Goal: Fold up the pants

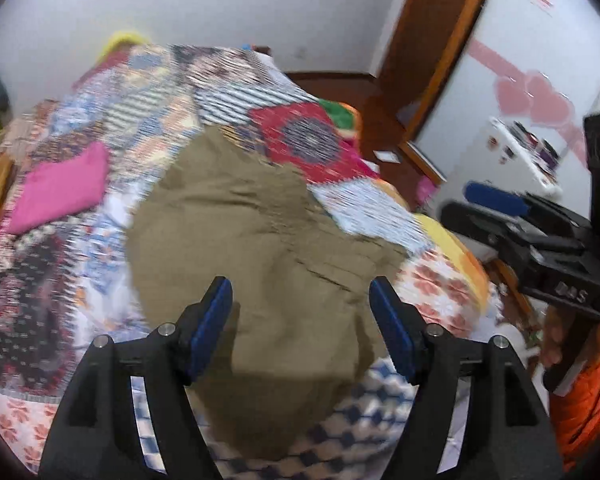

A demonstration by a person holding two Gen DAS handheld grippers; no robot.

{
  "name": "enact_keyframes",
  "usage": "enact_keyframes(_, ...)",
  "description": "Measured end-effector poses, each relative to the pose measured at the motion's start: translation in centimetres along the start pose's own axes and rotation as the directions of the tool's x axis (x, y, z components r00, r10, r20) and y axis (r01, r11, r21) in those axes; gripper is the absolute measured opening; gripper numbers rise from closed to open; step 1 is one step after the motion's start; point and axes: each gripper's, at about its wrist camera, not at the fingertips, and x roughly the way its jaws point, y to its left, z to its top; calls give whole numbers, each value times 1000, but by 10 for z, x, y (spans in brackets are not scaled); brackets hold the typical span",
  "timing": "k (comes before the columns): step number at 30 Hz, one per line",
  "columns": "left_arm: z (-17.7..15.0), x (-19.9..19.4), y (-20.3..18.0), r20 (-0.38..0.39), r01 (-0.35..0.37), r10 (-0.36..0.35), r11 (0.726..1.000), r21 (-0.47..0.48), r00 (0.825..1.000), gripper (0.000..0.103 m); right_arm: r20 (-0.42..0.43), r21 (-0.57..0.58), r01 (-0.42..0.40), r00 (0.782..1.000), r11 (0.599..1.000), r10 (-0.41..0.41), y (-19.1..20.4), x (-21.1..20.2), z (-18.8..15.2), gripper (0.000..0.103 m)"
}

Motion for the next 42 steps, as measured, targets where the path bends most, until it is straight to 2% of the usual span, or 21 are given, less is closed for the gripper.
enact_keyframes(1,1,-2,11,14,-35,35,999,-16,999,71,-3,-8,-13,1000,1000,13,5,5,1,62)
enact_keyframes(4,4,-3,48,24,-78,81,993,-91,996,70,-19,-28,-42,999,999,41,21,22,3,62)
enact_keyframes(9,2,21,90,-23,-196,194,970,-142,981,61,-84,-70,-59,995,996,53,46,51,-5,62)
enact_keyframes(11,0,37,102,-56,-218,212,962,-162,976,61,-129,-96,-52,991,994,40,51,64,-15,62)
enact_keyframes(14,-3,59,114,-84,-215,203,959,-182,976,61,-176,-146,-15,984,989,-11,53,74,-31,62)
enact_keyframes(19,-9,82,121,-109,-272,257,948,-162,960,61,-208,-162,-29,978,986,-5,45,68,-41,62)
enact_keyframes(21,-9,79,128,-109,-256,239,950,-182,965,61,-220,-162,-32,975,986,-5,43,64,-35,62)
enact_keyframes(26,0,56,146,-73,-293,284,933,-211,956,61,-175,-176,-17,984,984,-14,41,48,-17,62)
enact_keyframes(28,5,51,151,-65,-262,254,942,-212,965,61,-142,-178,-22,990,984,-3,43,46,-4,62)
enact_keyframes(32,17,54,147,-57,-233,226,953,-192,972,61,-98,-203,-20,995,979,0,51,61,26,62)
enact_keyframes(36,26,74,139,-79,-174,163,970,-172,983,64,-153,-197,-36,988,980,6,54,102,48,62)
enact_keyframes(39,30,96,136,-113,-193,177,970,-146,978,64,-240,-213,-35,971,977,-18,53,141,52,62)
enact_keyframes(42,31,110,144,-137,-199,178,967,-160,975,67,-325,-210,-46,945,977,-25,43,167,44,60)
